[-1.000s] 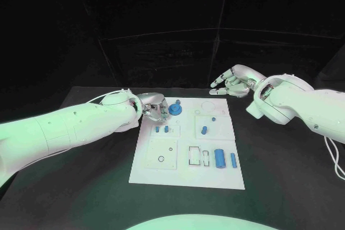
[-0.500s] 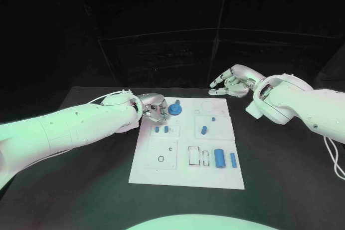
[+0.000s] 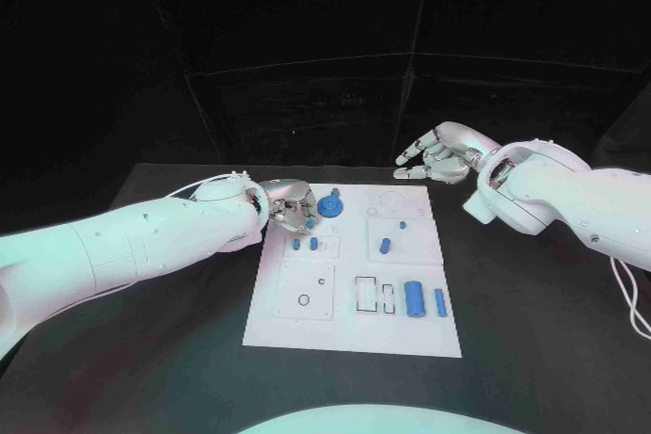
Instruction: Assemble the parts on the task board
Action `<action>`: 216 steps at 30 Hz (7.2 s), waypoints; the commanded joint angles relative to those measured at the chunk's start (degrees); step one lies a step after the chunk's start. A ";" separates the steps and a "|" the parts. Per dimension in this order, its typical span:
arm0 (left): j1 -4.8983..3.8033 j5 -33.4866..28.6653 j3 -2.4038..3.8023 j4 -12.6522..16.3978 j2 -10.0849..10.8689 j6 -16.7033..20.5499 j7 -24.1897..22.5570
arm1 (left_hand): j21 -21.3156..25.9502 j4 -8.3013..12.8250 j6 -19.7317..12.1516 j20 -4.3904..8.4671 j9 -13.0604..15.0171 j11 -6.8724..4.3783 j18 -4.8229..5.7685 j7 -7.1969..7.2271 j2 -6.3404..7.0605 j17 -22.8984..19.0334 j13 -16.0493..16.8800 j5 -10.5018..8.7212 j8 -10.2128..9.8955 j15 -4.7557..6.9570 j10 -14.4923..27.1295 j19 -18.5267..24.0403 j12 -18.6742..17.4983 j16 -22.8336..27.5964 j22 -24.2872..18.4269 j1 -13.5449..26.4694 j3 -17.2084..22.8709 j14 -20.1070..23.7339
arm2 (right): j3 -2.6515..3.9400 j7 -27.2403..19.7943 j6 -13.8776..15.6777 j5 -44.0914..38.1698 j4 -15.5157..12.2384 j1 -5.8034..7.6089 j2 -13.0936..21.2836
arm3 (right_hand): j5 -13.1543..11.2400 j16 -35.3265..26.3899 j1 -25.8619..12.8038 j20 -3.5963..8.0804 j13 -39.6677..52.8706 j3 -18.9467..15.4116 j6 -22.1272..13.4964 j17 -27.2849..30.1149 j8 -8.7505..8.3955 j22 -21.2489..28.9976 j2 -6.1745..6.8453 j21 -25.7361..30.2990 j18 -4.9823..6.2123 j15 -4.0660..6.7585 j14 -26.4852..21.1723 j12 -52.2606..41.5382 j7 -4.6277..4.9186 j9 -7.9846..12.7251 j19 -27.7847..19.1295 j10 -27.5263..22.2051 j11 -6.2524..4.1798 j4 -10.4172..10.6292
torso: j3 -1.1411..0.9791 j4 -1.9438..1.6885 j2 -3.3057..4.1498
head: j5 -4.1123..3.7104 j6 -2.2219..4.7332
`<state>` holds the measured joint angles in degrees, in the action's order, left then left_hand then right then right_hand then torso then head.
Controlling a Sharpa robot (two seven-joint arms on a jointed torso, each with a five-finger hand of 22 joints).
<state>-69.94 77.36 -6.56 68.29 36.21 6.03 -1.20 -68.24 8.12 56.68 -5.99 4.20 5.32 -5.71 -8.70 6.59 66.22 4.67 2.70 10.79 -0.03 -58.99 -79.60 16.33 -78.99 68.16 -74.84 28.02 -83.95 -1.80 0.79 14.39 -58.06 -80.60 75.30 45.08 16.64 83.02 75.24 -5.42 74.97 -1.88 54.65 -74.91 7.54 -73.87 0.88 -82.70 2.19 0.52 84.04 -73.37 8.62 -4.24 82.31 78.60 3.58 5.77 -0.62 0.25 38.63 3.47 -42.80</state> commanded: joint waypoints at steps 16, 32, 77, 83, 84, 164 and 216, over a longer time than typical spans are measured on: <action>-0.07 -0.07 0.06 0.32 0.81 0.26 0.10 | 2.48 -0.04 -0.26 -0.63 -0.15 0.77 -0.39 -0.49 0.23 0.12 -0.76 0.11 -0.85 -0.97 2.52 1.15 -1.81 0.01 -2.15 0.23 -0.68 -0.16 | 0.04 0.01 -0.46 0.01 0.05 0.12 0.20 | 0.33 -0.55 0.21 0.10 0.06 -0.24 -0.22 -3.56 0.21 0.29 -0.58 0.46 1.23 0.28 3.19 0.52 -0.02 0.06 -0.35 -0.38 0.02 -0.14 | 0.01 -0.01 -0.02 | -0.01 0.13; -0.42 -22.41 2.43 1.49 6.70 5.05 -5.91 | 12.33 0.30 -0.15 -1.19 0.06 1.41 -2.45 -1.57 -1.70 -7.26 -0.55 0.15 -1.77 -1.41 2.72 5.55 -1.46 3.90 -10.97 -1.65 0.66 2.58 | -0.03 0.71 -3.30 -18.98 1.92 -0.59 -0.12 | -2.42 -11.10 8.87 0.08 -48.93 4.52 4.20 8.28 0.20 5.94 0.22 4.12 2.27 0.23 1.15 55.08 -0.42 0.29 -2.42 -18.52 0.34 -1.93 | -0.02 0.07 -0.11 | -0.16 0.74; -0.25 -71.29 2.34 11.60 11.21 7.35 -29.02 | 29.84 -1.52 0.75 -0.66 0.62 0.19 -4.81 -0.89 -4.81 -32.70 1.88 0.22 1.00 -0.80 0.42 14.88 6.87 19.11 -24.88 -0.43 -2.55 15.54 | -0.15 5.53 -5.62 -42.54 1.76 -8.46 -3.28 | -10.66 -10.01 8.62 -0.77 -68.40 21.40 6.93 9.55 -2.74 7.99 2.76 5.28 2.59 -0.51 2.08 63.27 0.06 -0.01 -1.81 -14.07 1.28 -4.82 | -0.06 0.07 -0.03 | -0.85 0.83; -0.25 -71.29 2.33 11.45 11.13 7.45 -28.88 | 29.88 -1.50 0.71 -0.67 0.61 0.20 -4.81 -0.90 -4.81 -32.76 1.90 0.22 1.00 -0.80 0.48 14.87 6.92 19.13 -24.90 -0.46 -2.57 15.56 | -0.15 5.54 -5.65 -42.65 1.64 -8.53 -3.51 | -10.79 -9.82 7.72 -0.69 -69.25 23.13 7.22 9.72 -3.03 7.92 3.43 5.24 2.57 -0.55 2.04 63.94 0.13 0.10 -1.72 -13.44 1.23 -5.21 | -0.03 0.10 -0.02 | -0.88 0.69; -0.24 -71.30 2.33 11.41 11.11 7.46 -28.84 | 29.96 -1.45 0.62 -0.67 0.60 0.23 -4.80 -0.93 -4.82 -32.90 1.95 0.22 1.02 -0.82 0.64 14.84 7.05 19.18 -24.96 -0.53 -2.61 15.62 | -0.15 5.55 -5.59 -42.65 1.64 -8.53 -3.53 | -10.79 -9.82 7.72 -0.69 -69.25 23.13 7.22 9.72 -3.03 7.92 3.43 5.24 2.57 -0.55 2.04 63.94 0.13 0.10 -1.72 -13.44 1.23 -5.21 | -0.04 0.11 -0.02 | -0.83 0.66; -0.33 -73.76 2.32 10.69 10.86 7.58 -28.53 | 31.19 -2.00 -0.60 -0.99 0.49 0.60 -4.74 -1.17 -4.16 -34.28 2.55 0.16 1.47 -1.20 2.87 14.38 9.14 19.23 -25.91 0.77 -5.04 16.01 | -2.31 6.32 3.34 -41.62 -12.84 -11.47 -8.68 | -12.68 -8.51 3.80 -0.09 -71.06 33.35 10.00 10.43 -3.54 6.53 3.52 4.45 2.31 0.03 1.80 66.32 -0.18 0.06 -1.12 -9.64 0.76 -8.49 | 0.02 0.05 0.00 | 2.01 -0.73; -0.32 -73.76 2.32 10.27 10.27 6.99 -27.86 | 31.36 -2.01 -0.65 -1.00 0.50 0.54 -4.78 -1.13 -4.30 -34.43 2.61 0.17 1.58 -1.16 3.00 14.30 9.43 19.20 -26.05 0.62 -5.20 16.04 | -2.48 10.14 -0.65 -47.84 -9.41 -15.03 -12.97 | -12.47 -8.60 3.58 -0.13 -71.04 33.42 9.86 10.68 -3.61 6.72 3.73 4.54 2.34 -0.03 1.75 66.44 -0.12 0.09 -1.21 -9.72 0.82 -8.64 | 0.09 0.06 -0.01 | 2.94 -2.21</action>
<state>-70.17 3.79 -4.28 78.52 46.54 13.70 -29.01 -37.09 6.16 56.40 -7.01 4.76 5.73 -10.16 -9.82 2.50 31.84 7.24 2.69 12.04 -1.14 -56.40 -64.91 25.57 -59.69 42.16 -74.57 23.09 -68.08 -4.26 9.83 14.46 -104.23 -89.90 60.32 32.18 3.80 74.21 79.29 -5.32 3.84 31.27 64.48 -64.28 4.09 -67.21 4.37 -78.05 4.45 0.52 83.83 -7.20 8.02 -4.11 80.99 68.99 4.01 -2.87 -0.55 0.30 38.59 6.32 -45.01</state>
